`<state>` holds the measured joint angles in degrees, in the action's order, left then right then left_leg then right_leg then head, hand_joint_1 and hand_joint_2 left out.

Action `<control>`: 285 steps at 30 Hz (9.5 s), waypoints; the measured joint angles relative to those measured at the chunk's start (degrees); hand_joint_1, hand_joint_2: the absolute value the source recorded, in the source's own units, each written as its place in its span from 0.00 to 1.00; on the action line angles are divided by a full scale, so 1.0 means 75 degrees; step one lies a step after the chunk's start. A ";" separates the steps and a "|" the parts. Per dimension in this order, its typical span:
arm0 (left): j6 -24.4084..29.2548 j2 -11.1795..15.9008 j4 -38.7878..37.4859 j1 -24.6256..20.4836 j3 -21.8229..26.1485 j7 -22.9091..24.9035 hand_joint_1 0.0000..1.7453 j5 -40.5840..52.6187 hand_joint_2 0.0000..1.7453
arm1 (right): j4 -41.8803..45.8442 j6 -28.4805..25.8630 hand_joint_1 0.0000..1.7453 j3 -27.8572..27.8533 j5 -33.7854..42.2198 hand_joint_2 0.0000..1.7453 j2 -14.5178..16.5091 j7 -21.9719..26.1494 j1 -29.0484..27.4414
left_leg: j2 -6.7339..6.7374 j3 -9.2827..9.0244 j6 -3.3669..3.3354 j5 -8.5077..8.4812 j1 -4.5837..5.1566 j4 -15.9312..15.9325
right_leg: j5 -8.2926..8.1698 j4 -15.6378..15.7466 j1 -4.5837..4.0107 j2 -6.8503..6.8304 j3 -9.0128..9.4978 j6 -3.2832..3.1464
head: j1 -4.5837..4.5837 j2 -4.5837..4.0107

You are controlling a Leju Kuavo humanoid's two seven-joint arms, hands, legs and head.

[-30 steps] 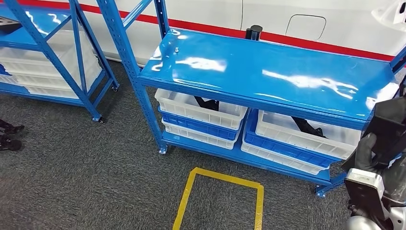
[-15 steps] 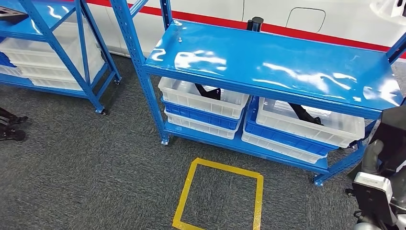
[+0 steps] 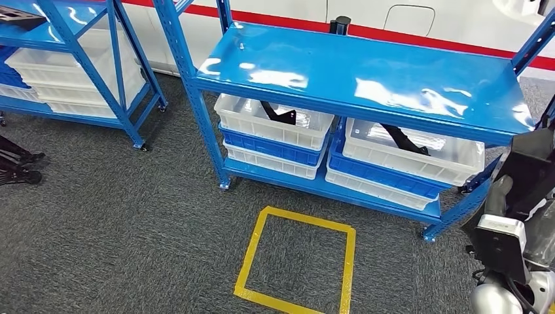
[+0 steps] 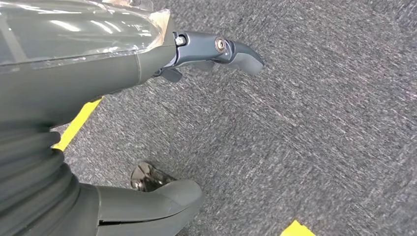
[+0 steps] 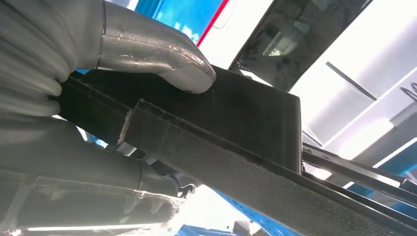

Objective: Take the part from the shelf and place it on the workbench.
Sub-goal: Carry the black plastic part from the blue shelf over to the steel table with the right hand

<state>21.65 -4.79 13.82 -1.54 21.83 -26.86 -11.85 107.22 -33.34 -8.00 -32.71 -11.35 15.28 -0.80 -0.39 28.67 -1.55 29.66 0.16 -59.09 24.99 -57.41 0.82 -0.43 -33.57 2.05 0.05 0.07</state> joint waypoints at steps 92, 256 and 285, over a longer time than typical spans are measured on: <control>0.0006 0.0033 -0.0010 -0.0032 0.0686 -0.0013 0.00 0.0382 1.00 | -0.1950 -0.0045 1.00 0.0944 0.0343 1.00 -0.0061 0.0350 0.1531 | -0.0007 0.0072 0.0236 -0.0120 -0.0159 -0.0023 | -0.0042 0.0002 0.0025 -0.0032 -0.0024 -0.0024 | 0.0013 0.0000; -0.0007 0.0025 -0.0047 0.0107 0.1463 0.0289 0.00 0.0976 1.00 | -0.2592 -0.0022 1.00 0.0973 -0.0172 1.00 -0.0193 0.0098 0.1962 | -0.0423 0.0916 -0.0231 -0.0682 -0.0066 0.0038 | 0.1152 -0.2068 0.0000 0.0039 -0.0628 0.0075 | -0.0152 0.0000; -0.0049 0.0024 -0.0066 0.0162 0.1510 0.0216 0.00 0.1078 1.00 | -0.2485 -0.0089 1.00 0.0979 0.0338 1.00 -0.0104 0.0291 0.1850 | 0.0035 0.0919 -0.0230 -0.0710 -0.0066 0.0092 | 0.1328 -0.2335 0.0015 0.0015 -0.0750 0.0045 | -0.0098 0.0000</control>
<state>21.29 -4.61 13.33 -0.32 33.16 -25.24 -3.76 88.59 -34.01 -0.66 -30.18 -12.13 17.46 13.08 -0.13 35.57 -3.28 24.33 -0.33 -58.41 34.94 -74.92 0.93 -0.32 -39.20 2.38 -0.69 0.07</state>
